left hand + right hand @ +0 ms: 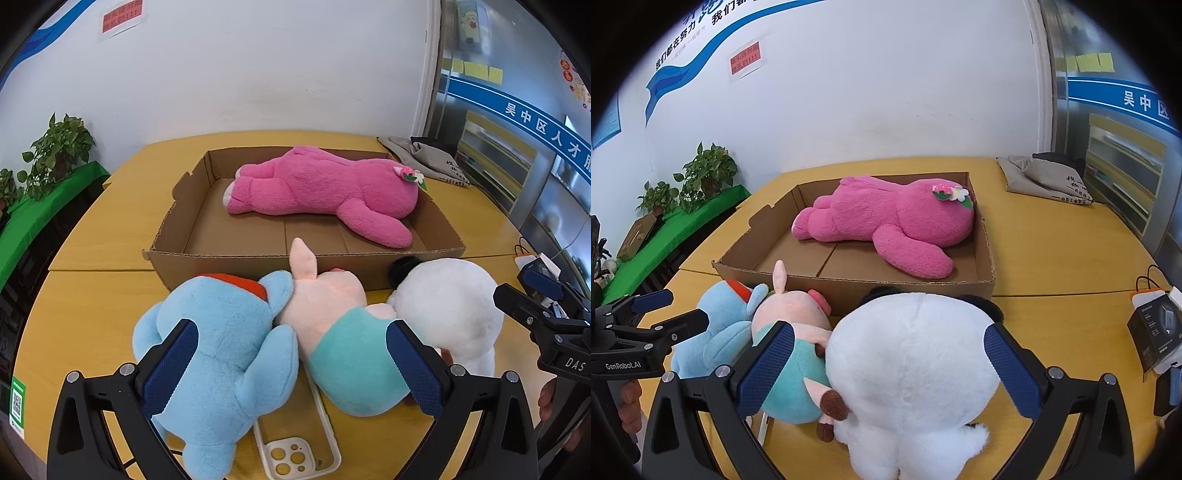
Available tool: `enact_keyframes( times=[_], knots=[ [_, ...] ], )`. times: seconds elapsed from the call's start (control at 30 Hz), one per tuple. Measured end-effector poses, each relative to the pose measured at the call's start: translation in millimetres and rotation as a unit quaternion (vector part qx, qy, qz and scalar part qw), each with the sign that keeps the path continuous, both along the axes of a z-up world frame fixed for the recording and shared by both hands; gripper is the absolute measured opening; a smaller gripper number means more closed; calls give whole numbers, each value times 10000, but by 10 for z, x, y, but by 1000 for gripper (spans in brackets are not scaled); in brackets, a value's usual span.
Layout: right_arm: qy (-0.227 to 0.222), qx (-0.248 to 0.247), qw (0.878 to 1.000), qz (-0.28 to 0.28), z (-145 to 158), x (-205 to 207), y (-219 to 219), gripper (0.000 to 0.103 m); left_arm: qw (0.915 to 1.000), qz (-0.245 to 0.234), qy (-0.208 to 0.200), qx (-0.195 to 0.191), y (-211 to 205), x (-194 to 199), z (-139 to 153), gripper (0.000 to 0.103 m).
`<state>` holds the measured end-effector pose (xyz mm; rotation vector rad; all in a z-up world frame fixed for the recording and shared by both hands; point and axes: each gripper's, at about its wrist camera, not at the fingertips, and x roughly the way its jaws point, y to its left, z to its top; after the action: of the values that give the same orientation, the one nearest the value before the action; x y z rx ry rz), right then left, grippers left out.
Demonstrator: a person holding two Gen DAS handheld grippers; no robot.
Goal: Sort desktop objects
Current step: 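Move both tools toward the white panda plush on the table, then close both tools on the white panda plush's sides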
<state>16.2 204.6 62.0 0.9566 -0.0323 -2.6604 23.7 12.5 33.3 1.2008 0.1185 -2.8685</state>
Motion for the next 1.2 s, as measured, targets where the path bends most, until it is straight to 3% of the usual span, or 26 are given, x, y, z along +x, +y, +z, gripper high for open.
enact_keyframes(
  times=[0.27,0.4,0.57,0.77,0.87,0.97,1.03,1.1,1.2],
  knots=[
    [-162,-279,9995,27,-143,15,324,103,9963,-621,-267,531,269,-310,-44,103],
    [-548,-476,9974,-37,-366,-36,563,103,9816,-1395,-659,1122,533,-623,-168,103],
    [-976,-828,9918,13,-608,-224,809,103,9610,-1973,-1321,1418,897,-1018,-539,103],
    [-1437,-1112,9797,843,-837,-549,789,102,9471,-2426,-1367,1594,1088,-1122,-644,103],
    [-1539,-1242,9731,1185,-920,-638,731,98,9406,-2597,-1407,1675,1155,-1142,-670,99],
    [-1466,-1339,9699,1411,-949,-608,663,86,9375,-2610,-1448,1789,1150,-1147,-686,89],
    [-1380,-1370,9706,1422,-935,-550,664,76,9358,-2602,-1464,1873,1116,-1135,-671,81],
    [-1243,-1354,9728,1409,-906,-470,660,71,9350,-2622,-1448,1901,1091,-1088,-630,72],
    [-1040,-1160,9782,1371,-786,-342,581,68,9371,-2623,-1331,1880,1019,-987,-524,67]
  ],
)
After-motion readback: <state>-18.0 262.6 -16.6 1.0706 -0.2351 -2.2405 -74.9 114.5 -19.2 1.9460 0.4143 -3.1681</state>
